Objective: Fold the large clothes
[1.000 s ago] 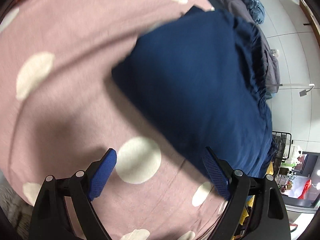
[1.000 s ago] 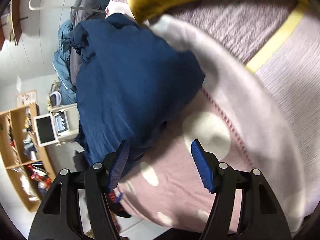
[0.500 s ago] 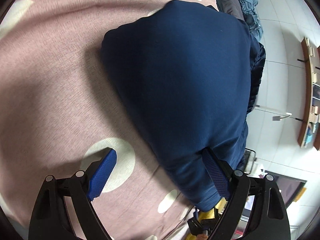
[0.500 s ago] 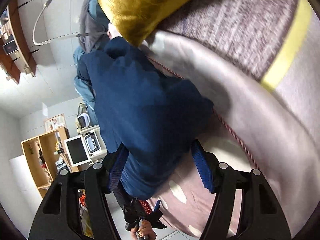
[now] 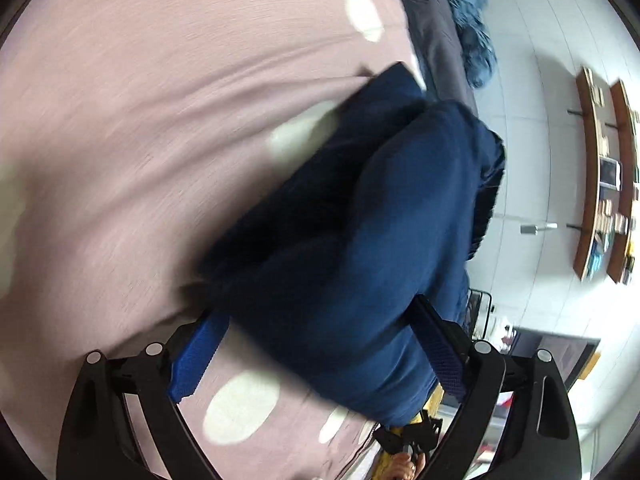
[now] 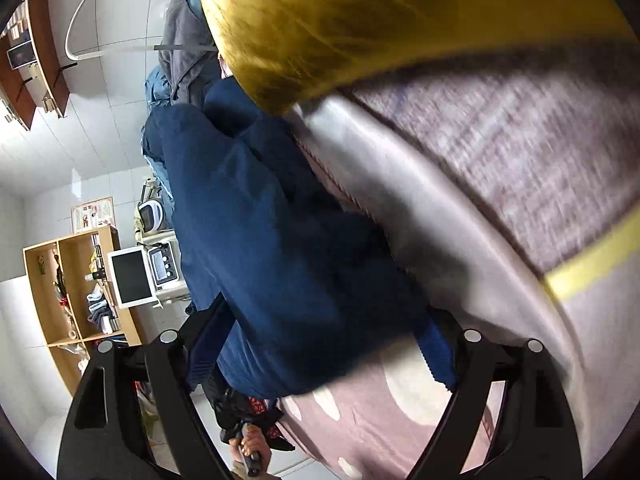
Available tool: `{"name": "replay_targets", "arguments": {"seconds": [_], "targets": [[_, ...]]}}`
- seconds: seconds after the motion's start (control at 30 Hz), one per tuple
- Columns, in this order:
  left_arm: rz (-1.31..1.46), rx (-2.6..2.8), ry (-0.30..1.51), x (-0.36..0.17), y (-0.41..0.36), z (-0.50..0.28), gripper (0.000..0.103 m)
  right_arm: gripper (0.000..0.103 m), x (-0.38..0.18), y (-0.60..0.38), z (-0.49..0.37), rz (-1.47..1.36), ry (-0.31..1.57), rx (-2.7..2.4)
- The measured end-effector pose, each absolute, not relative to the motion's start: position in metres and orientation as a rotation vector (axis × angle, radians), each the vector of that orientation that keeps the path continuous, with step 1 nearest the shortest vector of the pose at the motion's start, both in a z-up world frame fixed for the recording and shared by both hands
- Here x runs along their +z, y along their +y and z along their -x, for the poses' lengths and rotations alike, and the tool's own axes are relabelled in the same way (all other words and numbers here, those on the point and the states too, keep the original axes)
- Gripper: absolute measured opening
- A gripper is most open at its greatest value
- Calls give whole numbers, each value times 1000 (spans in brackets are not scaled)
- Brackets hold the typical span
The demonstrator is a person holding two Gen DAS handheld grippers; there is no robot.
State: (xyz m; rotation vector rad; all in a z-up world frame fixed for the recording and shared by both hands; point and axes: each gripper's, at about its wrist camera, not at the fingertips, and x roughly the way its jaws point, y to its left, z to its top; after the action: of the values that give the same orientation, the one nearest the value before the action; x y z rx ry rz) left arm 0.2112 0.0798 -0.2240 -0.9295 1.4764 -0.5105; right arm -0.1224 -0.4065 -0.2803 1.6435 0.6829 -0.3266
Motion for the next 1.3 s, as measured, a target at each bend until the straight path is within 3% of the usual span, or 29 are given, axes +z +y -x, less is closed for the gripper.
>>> {"name": "replay_targets", "arguments": {"seconds": [0.17, 0.53, 0.63, 0.77, 0.87, 1.07, 1.3], "targets": [[869, -531, 1607, -232, 52, -257, 97, 96, -278, -414, 94, -1625, 723, -361], [928, -461, 1583, -239, 21, -292, 96, 96, -282, -420, 84, -1619, 701, -418], [939, -423, 1557, -238, 22, -290, 92, 88, -280, -420, 85, -1595, 729, -454], [887, -370, 1550, -224, 23, -281, 68, 58, -271, -418, 87, -1570, 758, -487], [864, -385, 1534, -205, 21, -281, 55, 47, -252, -418, 80, -1508, 795, -492], [754, -455, 1477, -152, 6, -280, 42, 36, -190, -399, 60, -1284, 861, -425], [630, -552, 1423, -97, 31, -239, 38, 34, -144, -359, 73, -1165, 889, -328]]}}
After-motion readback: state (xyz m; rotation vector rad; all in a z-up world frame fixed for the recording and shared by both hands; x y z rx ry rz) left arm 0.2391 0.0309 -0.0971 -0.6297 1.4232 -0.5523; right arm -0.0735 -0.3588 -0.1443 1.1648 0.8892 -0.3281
